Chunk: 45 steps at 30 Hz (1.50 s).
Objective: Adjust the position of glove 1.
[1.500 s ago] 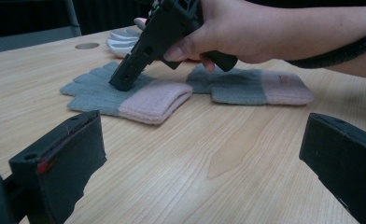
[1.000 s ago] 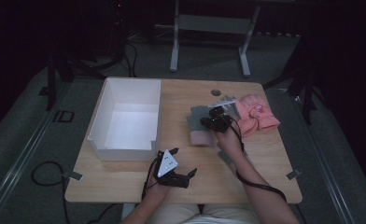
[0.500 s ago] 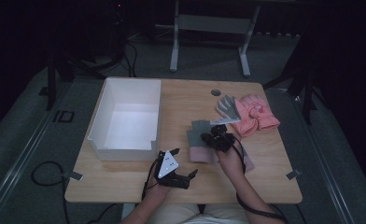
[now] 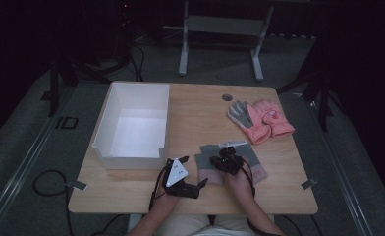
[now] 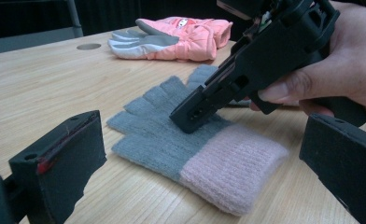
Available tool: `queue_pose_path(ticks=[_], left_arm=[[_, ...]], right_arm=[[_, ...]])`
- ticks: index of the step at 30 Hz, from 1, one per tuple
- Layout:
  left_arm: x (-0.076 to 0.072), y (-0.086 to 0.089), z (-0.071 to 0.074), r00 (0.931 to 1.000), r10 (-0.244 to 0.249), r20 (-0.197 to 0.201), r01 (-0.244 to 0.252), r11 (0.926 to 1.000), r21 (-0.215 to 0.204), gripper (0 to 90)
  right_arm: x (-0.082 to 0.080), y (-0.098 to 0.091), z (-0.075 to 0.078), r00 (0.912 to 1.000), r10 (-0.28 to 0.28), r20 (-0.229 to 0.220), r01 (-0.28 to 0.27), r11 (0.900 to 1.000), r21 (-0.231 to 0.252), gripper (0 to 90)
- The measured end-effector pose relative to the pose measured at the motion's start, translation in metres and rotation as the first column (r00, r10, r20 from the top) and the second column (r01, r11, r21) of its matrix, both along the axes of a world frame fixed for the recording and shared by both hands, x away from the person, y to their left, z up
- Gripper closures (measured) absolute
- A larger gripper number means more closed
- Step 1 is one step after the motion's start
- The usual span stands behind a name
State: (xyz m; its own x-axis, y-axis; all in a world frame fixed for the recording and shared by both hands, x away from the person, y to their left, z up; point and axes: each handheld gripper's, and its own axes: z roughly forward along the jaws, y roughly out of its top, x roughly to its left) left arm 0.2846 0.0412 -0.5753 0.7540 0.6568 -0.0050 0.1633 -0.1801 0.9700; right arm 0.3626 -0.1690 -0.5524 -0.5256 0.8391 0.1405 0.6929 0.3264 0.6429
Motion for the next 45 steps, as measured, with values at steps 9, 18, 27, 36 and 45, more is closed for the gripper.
queue_pose_path(ticks=[9,18,27,36,45], left_arm=[[0.0,0.0,0.0,1.0,-0.003,-0.002,0.003,1.0,0.0,0.0],[0.001,0.0,0.0,1.0,-0.006,-0.002,0.006,1.0,0.002,0.0],[0.001,-0.001,0.0,1.0,-0.004,-0.009,0.004,1.0,0.003,0.0],[0.0,0.0,0.0,1.0,-0.004,-0.003,0.004,1.0,0.001,0.0],[0.001,-0.001,0.0,1.0,0.0,-0.009,0.0,1.0,0.0,0.0]], right_arm=[[0.001,-0.006,0.006,0.9999,-0.007,0.009,0.007,0.9995,0.031,79.6],[0.013,-0.063,0.044,0.9847,0.101,0.142,-0.096,0.9945,-0.042,73.5],[0.018,-0.11,0.041,0.9668,0.224,0.123,-0.208,0.9695,-0.13,67.6],[0.02,-0.128,0.012,0.9757,0.211,0.057,-0.2,0.9663,-0.162,64.1],[0.022,-0.127,0.008,0.9758,0.214,0.047,-0.203,0.9647,-0.167,77.4]])
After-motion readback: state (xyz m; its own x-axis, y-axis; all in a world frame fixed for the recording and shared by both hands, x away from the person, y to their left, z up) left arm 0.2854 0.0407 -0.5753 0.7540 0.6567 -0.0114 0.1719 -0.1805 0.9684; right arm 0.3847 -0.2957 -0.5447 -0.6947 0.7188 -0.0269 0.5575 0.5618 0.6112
